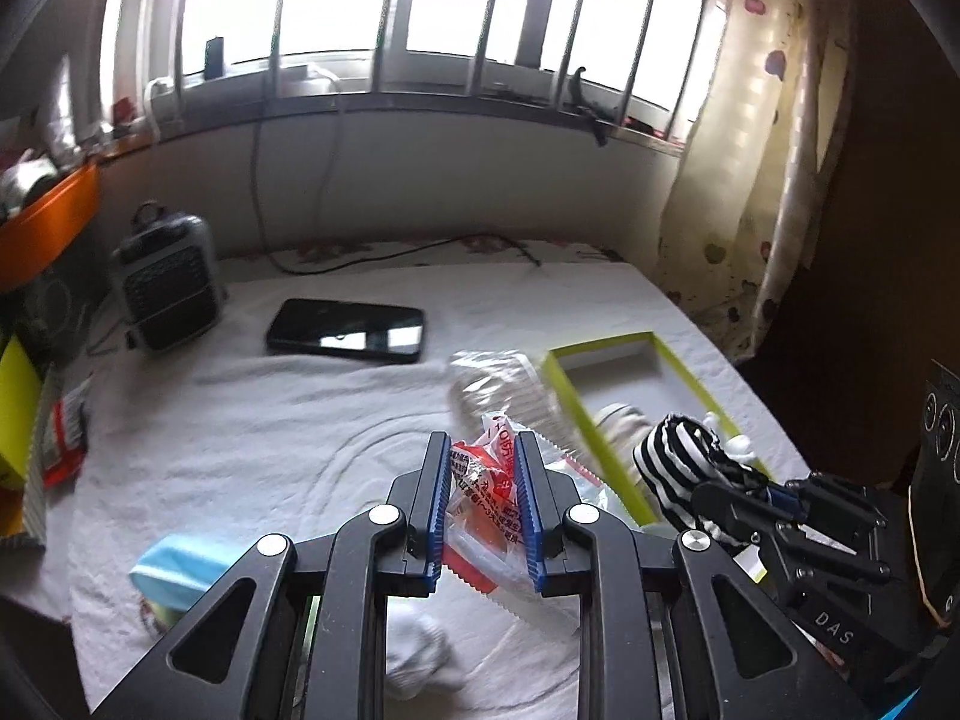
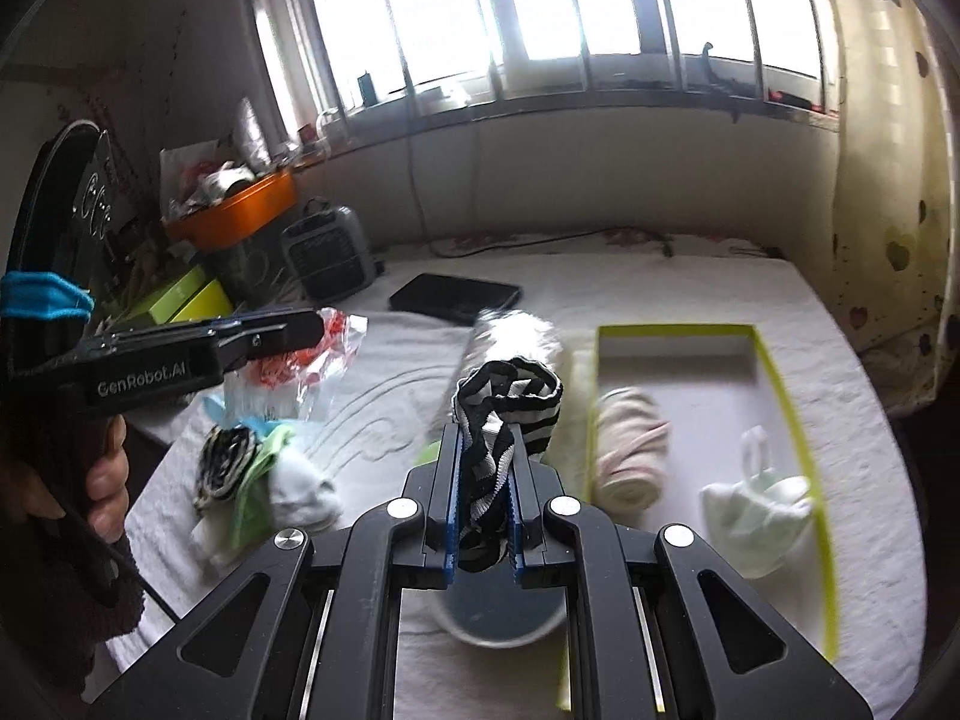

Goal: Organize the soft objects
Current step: 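Carry the striped cloth and red-printed bag over the yellow-rimmed box with both tools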

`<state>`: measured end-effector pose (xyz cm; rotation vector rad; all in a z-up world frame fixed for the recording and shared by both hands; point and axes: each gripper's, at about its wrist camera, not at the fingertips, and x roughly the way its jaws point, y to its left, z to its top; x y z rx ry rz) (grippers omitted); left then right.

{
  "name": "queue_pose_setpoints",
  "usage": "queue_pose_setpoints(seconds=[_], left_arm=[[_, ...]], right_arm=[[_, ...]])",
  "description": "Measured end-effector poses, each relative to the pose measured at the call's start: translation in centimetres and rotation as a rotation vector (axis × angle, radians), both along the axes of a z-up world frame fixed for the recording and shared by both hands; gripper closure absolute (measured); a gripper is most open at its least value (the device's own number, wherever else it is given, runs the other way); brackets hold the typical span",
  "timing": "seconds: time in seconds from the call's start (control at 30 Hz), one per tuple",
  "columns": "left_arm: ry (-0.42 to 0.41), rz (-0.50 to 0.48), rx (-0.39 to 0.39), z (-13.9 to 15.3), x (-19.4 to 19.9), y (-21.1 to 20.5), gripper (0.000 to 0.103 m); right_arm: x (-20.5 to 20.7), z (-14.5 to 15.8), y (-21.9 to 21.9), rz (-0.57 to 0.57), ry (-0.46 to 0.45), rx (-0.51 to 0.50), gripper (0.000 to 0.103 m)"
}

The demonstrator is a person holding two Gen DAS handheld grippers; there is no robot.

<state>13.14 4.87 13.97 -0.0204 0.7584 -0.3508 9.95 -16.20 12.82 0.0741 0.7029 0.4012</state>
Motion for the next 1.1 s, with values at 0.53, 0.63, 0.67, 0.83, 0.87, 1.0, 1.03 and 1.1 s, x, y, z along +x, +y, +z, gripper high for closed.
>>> queue_pose_setpoints(seconds=[0.53, 0.63, 0.67, 0.83, 0.87, 1.0, 1.03, 1.1], left_arm=[[0.027, -0.104, -0.033, -0.7, 4.1, -8.0, 0.083], [0.051, -0.121, -0.04, -1.3, 5.1, -9.3, 0.083], [0.063, -0.123, -0.039, -1.7, 5.6, -9.8, 0.083], [0.076, -0.146, -0.023, -2.5, 7.1, -12.0, 0.083], [0.086, -0.145, -0.023, -2.8, 7.6, -12.4, 0.083], [0.087, -0.164, -0.002, -3.6, 8.7, -14.1, 0.083], [0.093, -0.164, 0.001, -3.8, 8.9, -14.4, 0.083], [0.111, -0.164, 0.008, -4.4, 9.5, -14.9, 0.083]], right_arm=[[4.0, -0.6, -6.6, -0.12, 0.036, -0.028, 0.091], [4.8, -1.2, -7.6, -0.136, 0.055, -0.044, 0.091], [5.2, -1.6, -8.0, -0.146, 0.064, -0.049, 0.091], [6.6, -3.1, -9.4, -0.164, 0.104, -0.039, 0.091], [6.9, -3.4, -9.6, -0.168, 0.11, -0.039, 0.091], [8.0, -4.5, -10.2, -0.185, 0.133, -0.036, 0.09], [8.3, -4.7, -10.4, -0.19, 0.138, -0.037, 0.091], [8.6, -5.0, -10.4, -0.194, 0.142, -0.043, 0.09]])
